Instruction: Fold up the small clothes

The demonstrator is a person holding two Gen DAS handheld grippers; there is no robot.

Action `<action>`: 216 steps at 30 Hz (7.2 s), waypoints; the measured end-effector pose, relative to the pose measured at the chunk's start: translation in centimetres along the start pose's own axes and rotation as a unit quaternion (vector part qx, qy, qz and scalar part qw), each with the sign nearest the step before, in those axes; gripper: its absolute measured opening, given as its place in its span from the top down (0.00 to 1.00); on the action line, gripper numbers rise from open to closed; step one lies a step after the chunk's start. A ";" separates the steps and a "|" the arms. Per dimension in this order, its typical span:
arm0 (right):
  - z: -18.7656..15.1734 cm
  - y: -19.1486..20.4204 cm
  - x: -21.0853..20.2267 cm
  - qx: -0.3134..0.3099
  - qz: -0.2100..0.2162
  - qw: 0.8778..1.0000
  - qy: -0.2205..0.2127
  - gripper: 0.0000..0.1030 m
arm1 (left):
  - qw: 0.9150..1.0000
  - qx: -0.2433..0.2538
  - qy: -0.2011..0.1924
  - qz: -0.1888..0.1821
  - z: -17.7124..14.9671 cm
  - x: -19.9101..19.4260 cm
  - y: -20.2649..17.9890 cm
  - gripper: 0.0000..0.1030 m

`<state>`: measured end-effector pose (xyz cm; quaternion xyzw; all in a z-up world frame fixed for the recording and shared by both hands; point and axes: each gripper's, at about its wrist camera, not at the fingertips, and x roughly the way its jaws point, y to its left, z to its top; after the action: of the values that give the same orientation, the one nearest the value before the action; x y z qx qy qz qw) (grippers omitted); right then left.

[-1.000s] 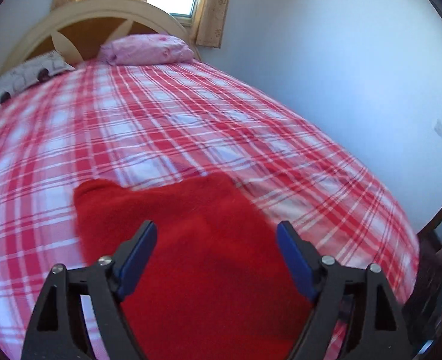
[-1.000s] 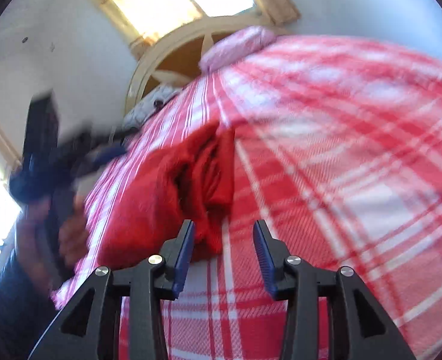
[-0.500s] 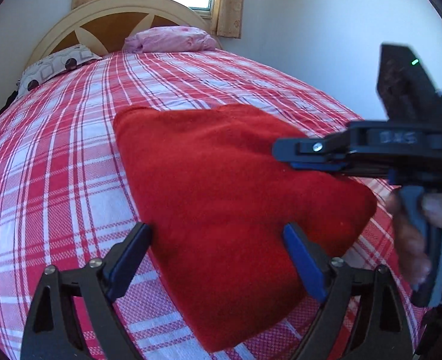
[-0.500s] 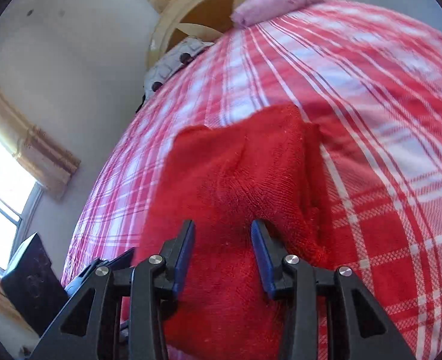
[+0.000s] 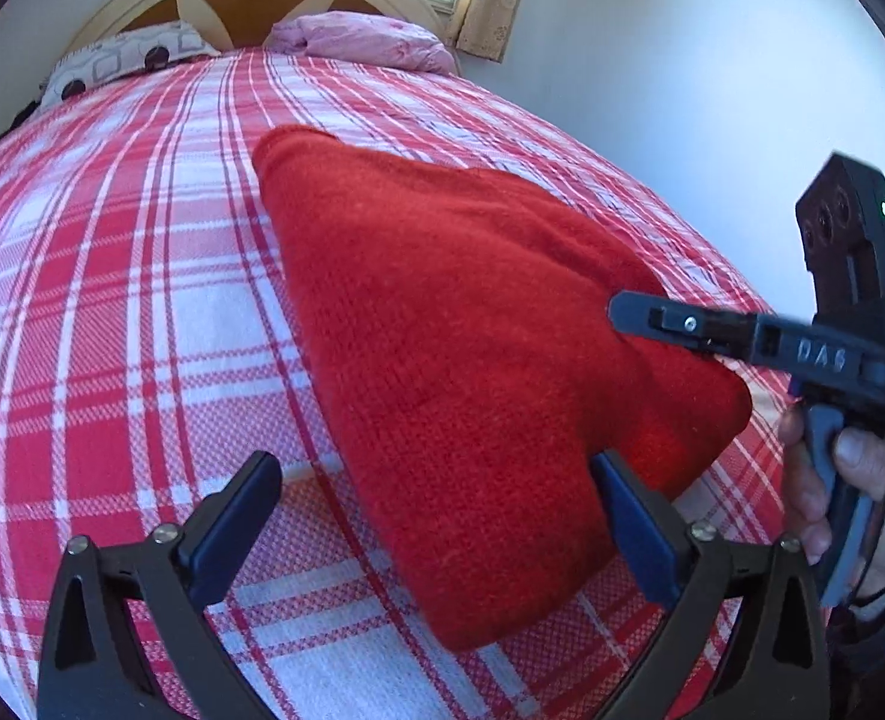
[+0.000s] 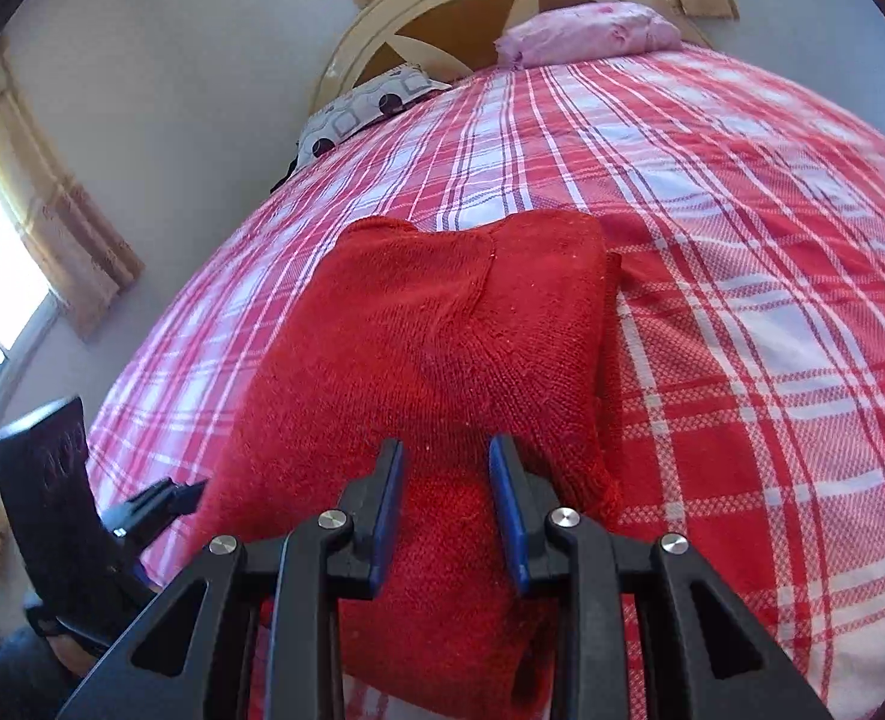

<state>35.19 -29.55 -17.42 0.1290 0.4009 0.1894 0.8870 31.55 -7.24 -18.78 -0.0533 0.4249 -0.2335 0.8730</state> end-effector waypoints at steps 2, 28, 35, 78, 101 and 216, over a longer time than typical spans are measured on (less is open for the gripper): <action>0.1 -0.3 -0.1 0.017 0.007 1.000 -0.002 0.71 | 1.000 -0.005 -0.002 -0.002 -0.1 -0.1 0.2 0.00; 0.4 1.6 0.5 -0.071 -0.070 0.995 0.027 0.57 | 1.000 0.012 -0.005 0.026 -0.7 -0.4 -0.7 0.00; -0.1 1.3 -0.1 -0.085 -0.069 0.994 0.015 0.57 | 1.000 0.000 -0.006 0.016 -0.3 -1.8 -0.4 0.00; 6.0 -3.2 -1.8 0.001 0.002 1.000 0.011 0.52 | 0.996 -0.083 -0.030 -0.014 0.1 -2.2 2.2 0.00; 10.2 -10.8 8.9 0.174 0.092 0.979 0.045 0.49 | 0.999 -0.049 -0.002 -0.020 0.1 0.5 1.7 0.00; 2.3 32.4 17.5 -0.042 0.256 0.955 0.148 0.85 | 0.973 -0.164 -0.069 0.146 -14.4 -24.6 15.5 0.62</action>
<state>40.07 6.94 -15.21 0.1609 0.4727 0.4432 0.7444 13.09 19.12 -14.77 -0.1495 0.3998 -0.0266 0.9039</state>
